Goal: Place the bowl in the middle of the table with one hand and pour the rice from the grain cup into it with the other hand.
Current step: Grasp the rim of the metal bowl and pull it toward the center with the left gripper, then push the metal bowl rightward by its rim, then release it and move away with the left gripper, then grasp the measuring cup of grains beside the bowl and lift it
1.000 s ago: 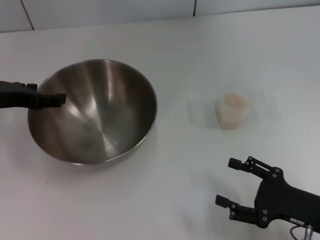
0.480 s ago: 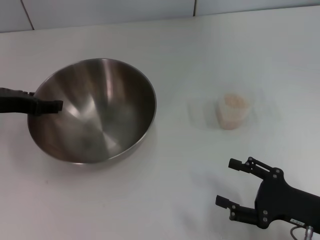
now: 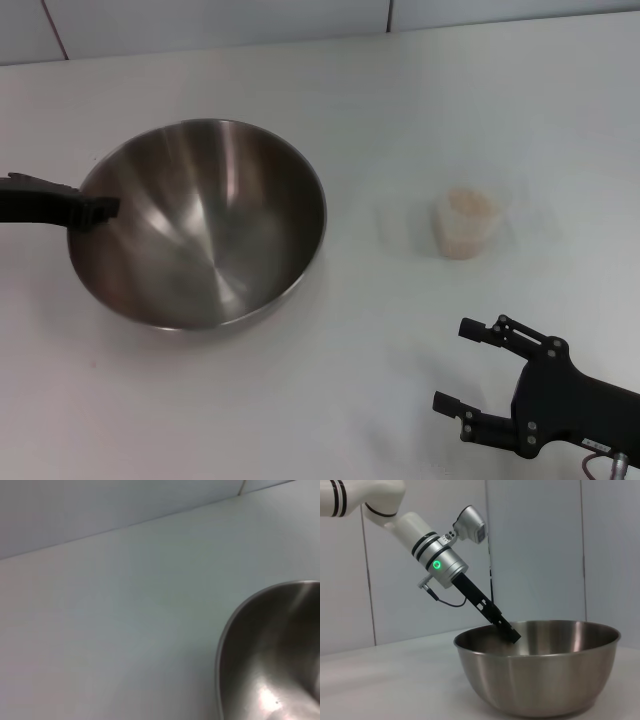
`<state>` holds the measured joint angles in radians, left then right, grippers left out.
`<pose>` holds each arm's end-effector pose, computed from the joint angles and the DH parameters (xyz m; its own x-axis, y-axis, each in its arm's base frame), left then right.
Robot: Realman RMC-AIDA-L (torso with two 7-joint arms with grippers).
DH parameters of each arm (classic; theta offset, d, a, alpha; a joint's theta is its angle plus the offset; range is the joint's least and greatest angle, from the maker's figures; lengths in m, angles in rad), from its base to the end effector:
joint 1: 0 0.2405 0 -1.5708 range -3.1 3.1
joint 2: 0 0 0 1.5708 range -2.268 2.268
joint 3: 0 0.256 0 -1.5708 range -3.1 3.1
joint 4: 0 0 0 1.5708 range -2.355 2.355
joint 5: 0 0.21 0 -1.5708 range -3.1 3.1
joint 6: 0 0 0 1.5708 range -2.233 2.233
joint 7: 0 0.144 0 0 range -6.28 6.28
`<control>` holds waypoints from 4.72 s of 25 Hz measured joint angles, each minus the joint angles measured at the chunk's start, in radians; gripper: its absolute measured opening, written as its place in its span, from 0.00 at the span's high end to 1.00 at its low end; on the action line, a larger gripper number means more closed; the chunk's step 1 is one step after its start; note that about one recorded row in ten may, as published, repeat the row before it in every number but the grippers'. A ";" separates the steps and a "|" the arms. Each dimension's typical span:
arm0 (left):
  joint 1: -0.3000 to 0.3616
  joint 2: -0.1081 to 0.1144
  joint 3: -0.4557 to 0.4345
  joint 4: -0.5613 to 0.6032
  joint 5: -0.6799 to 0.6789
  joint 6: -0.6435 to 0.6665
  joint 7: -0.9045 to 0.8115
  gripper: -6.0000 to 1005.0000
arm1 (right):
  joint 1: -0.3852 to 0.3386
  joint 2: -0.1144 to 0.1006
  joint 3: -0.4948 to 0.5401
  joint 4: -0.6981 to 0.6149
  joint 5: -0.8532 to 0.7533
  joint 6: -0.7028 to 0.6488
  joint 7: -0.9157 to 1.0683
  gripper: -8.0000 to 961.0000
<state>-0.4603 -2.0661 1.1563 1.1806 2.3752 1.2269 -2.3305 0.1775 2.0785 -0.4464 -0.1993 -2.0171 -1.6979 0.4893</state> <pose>-0.2496 0.3723 0.0250 0.7005 0.6881 0.1892 0.6816 -0.5665 -0.4632 0.3372 0.1687 -0.0476 0.7530 -0.0854 -0.6525 -0.4040 -0.8426 -0.3560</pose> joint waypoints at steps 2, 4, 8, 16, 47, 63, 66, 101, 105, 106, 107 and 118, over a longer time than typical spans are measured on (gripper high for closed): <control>-0.003 0.000 -0.001 -0.001 -0.002 0.003 -0.001 0.65 | 0.000 0.000 0.000 0.000 0.000 0.000 0.000 0.13; -0.003 0.000 -0.001 -0.001 -0.002 0.003 -0.001 0.72 | 0.000 0.000 0.000 0.000 0.000 0.000 0.000 0.13; -0.020 -0.001 -0.029 -0.011 -0.004 0.024 -0.001 0.84 | 0.000 0.000 0.000 -0.001 0.000 0.000 0.000 0.13; -0.069 0.001 -0.100 -0.061 -0.007 0.072 0.005 0.94 | 0.001 0.000 0.000 -0.002 -0.002 0.000 0.000 0.13; -0.366 -0.002 -0.128 -0.428 -0.044 -0.139 0.170 0.83 | 0.006 -0.002 0.000 -0.002 -0.001 -0.016 0.000 0.13; 0.081 0.002 -0.079 0.031 -0.531 0.077 0.652 0.48 | -0.025 0.000 0.194 0.015 0.003 -0.012 0.000 0.13; 0.130 0.003 -0.083 0.032 -0.569 0.110 0.722 0.38 | -0.044 0.003 0.351 0.047 0.004 0.012 0.000 0.13; 0.247 0.004 -0.095 -0.047 -0.580 0.244 0.889 0.17 | 0.126 0.008 0.734 0.238 0.006 0.455 -0.211 0.13; 0.247 0.005 -0.094 -0.047 -0.580 0.245 0.890 0.17 | 0.147 0.008 0.744 0.240 0.016 0.474 -0.229 0.13; 0.247 0.005 -0.094 -0.047 -0.580 0.245 0.890 0.17 | 0.147 0.008 0.744 0.240 0.016 0.474 -0.229 0.13; 0.247 0.005 -0.095 -0.047 -0.580 0.245 0.890 0.17 | 0.156 0.008 0.748 0.243 0.018 0.477 -0.232 0.13; 0.244 0.005 -0.095 -0.068 -0.580 0.244 0.891 0.17 | 0.180 0.008 0.749 0.268 0.018 0.488 -0.235 0.14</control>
<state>-0.2162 -2.0607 1.0610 1.1127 1.7955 1.4711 -1.4398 0.3575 2.0867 0.3030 0.0685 -1.9995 -1.2101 0.2547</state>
